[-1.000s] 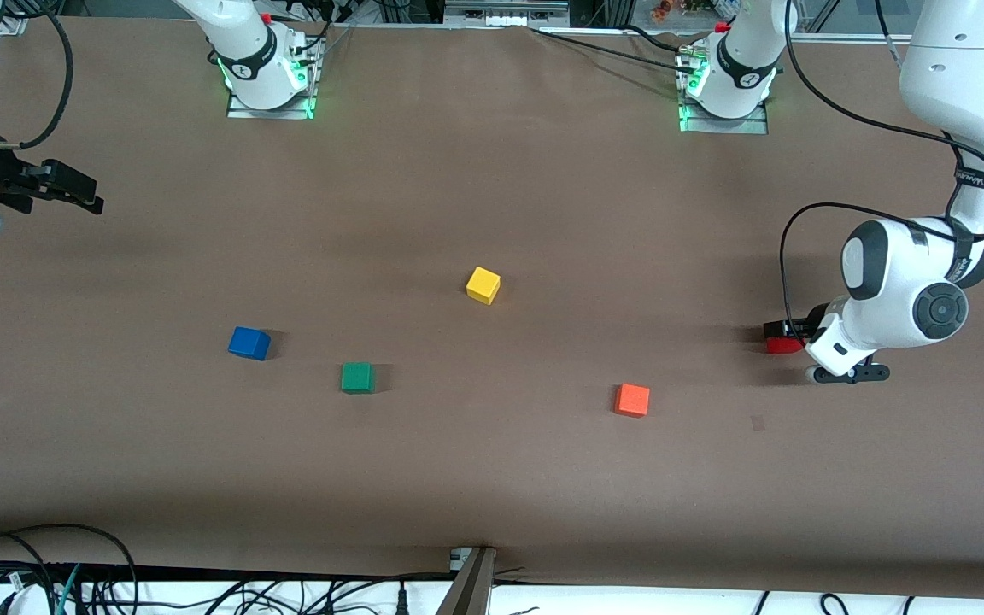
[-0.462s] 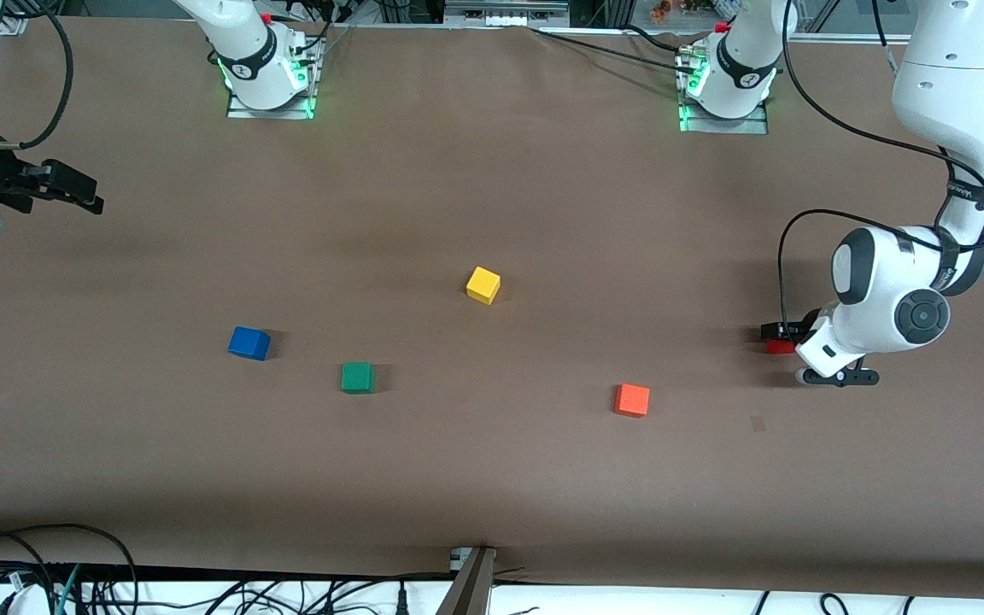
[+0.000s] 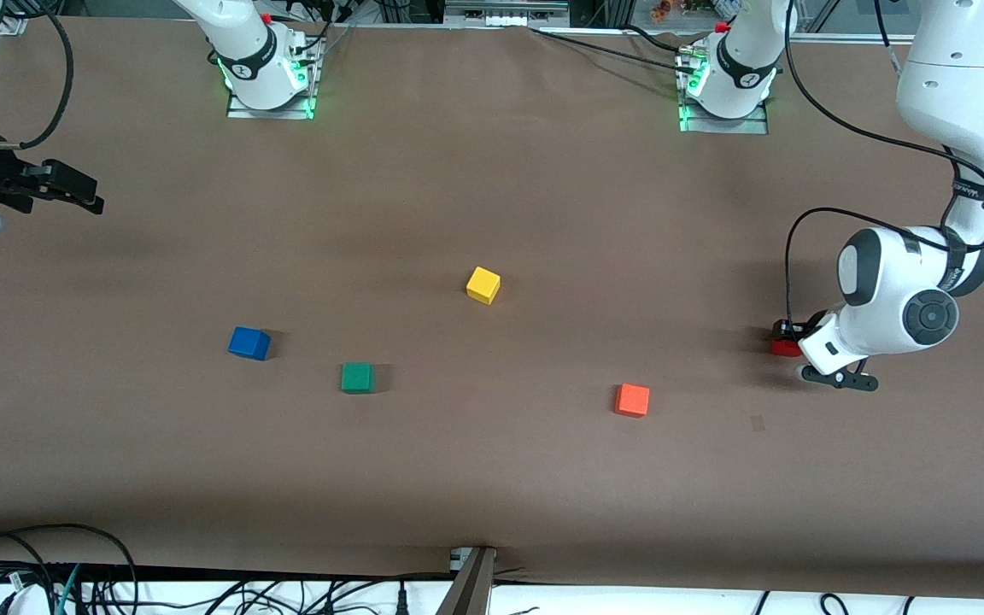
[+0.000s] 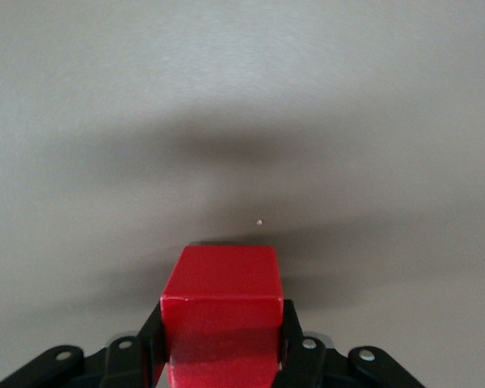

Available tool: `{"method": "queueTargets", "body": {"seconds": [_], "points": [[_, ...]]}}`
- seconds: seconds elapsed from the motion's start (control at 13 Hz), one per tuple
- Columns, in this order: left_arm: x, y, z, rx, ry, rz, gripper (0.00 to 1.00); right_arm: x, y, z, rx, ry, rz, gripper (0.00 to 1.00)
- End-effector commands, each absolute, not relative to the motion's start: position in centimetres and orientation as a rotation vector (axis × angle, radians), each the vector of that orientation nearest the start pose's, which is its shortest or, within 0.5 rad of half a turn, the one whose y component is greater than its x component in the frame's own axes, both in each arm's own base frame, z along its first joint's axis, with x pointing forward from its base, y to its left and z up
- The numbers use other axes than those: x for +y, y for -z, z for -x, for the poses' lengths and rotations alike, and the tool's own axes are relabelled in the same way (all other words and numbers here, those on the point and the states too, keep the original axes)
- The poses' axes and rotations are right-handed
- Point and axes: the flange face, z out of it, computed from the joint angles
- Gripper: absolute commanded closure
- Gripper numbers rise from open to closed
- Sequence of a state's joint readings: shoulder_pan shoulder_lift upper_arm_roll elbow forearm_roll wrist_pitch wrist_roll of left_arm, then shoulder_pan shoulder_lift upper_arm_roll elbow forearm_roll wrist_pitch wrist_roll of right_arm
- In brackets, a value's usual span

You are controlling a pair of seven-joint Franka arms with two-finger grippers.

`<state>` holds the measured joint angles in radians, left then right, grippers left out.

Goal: Pass red block to right arm, stack on blue
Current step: 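Reach the left gripper down to the red cube and grasp it, then lift the red cube with the left gripper while the right gripper approaches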

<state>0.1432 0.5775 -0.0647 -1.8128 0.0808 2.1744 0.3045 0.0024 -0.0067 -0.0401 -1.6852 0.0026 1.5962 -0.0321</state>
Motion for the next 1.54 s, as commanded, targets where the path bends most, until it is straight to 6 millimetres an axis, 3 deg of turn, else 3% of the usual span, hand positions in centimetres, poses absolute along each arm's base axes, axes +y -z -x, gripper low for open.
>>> {"method": "queueTargets", "body": {"seconds": [0.0,0.15,0.31,0.77,0.85,1.08,1.31,1.46], "points": [[5.8,-26.3,-64.4,0.709,-0.401,3.067,1.0,-1.8,-58.2,-54.9,0.026,-0.132,3.138,0.0],[5.1,-29.8,-64.8,0.821,-0.377,3.044,1.0,-1.8,-58.2,-54.9,0.029,-0.135,3.138,0.0],[4.5,-31.6,-64.9,1.019,-0.334,2.995,1.0,-1.8,-58.2,-54.9,0.026,-0.135,3.138,0.0],[1.0,-33.1,-65.9,1.703,-0.116,2.895,1.0,-1.7,-58.1,-54.6,0.029,-0.166,3.13,0.0],[-0.9,-33.2,-66.0,1.853,-0.051,2.861,1.0,-1.6,-58.1,-54.6,0.025,-0.167,3.122,0.0],[-5.0,-33.6,-65.9,1.988,0.173,2.98,1.0,-0.4,-57.6,-54.6,0.025,-0.194,3.011,0.0],[-10.5,-33.4,-65.1,2.081,0.402,3.156,1.0,2.0,-54.0,-55.8,0.034,-0.327,2.775,0.0],[-15.0,-34.2,-64.7,2.087,0.641,3.334,1.0,5.0,-49.7,-56.9,0.014,-0.468,2.654,0.0]]}}
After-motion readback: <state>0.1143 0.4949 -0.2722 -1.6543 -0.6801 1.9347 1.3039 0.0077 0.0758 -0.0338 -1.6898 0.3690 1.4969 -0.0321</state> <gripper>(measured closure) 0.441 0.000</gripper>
